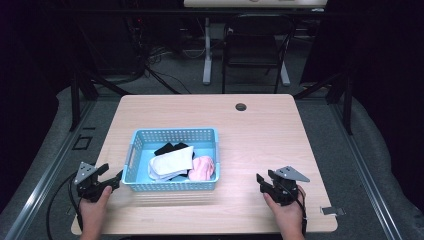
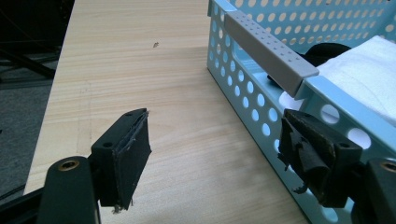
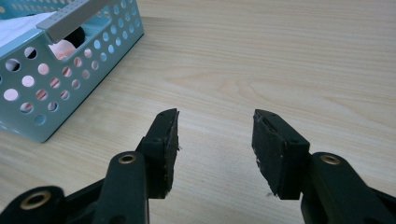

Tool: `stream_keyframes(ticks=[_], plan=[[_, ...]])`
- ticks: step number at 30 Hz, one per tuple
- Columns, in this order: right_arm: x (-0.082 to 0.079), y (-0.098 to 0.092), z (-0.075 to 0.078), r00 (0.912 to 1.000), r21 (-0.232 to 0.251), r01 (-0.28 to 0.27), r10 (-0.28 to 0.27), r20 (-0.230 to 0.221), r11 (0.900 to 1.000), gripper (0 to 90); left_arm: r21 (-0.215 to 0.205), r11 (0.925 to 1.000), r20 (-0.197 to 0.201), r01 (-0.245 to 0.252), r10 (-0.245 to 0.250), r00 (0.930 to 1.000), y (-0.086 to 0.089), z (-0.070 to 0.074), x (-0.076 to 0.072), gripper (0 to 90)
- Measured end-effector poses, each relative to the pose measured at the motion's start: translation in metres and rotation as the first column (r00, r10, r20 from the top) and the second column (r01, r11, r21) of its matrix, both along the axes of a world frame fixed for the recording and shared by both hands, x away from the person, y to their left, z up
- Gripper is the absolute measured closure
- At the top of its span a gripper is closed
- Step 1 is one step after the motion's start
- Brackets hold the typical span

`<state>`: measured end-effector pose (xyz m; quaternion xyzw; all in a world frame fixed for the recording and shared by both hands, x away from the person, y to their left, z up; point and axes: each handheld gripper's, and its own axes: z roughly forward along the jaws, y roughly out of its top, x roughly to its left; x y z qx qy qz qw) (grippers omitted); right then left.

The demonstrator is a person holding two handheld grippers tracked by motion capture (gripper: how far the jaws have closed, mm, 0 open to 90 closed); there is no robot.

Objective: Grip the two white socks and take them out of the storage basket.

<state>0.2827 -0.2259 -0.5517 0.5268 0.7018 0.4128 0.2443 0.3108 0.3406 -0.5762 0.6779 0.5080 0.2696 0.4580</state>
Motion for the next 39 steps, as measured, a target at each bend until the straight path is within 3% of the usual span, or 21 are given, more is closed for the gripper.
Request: stream_keyframes(ticks=[21, 26, 32, 39], plan=[[0.001, 0.013, 0.008, 0.9992, -0.004, -0.041, 0.041, 0.003, 0.999, 50.4, -0.005, 1.0, 0.004, 0.001, -0.001, 1.0, 0.0, 0.001, -0.001, 24.6], [0.003, 0.018, 0.02, 0.9979, -0.033, -0.062, 0.063, 0.012, 0.997, 50.2, -0.007, 1.0, 0.005, 0.005, -0.005, 1.0, 0.0, 0.001, -0.001, 24.6], [0.007, 0.025, 0.034, 0.997, -0.021, -0.078, 0.078, -0.001, 0.997, 50.2, -0.007, 1.0, 0.007, 0.005, -0.005, 1.0, 0.0, 0.001, -0.002, 24.6], [0.015, 0.035, 0.056, 0.9944, -0.018, -0.105, 0.105, 0.016, 0.994, 50.1, -0.007, 1.0, 0.005, 0.004, -0.004, 1.0, 0.0, 0.001, -0.001, 24.6]])
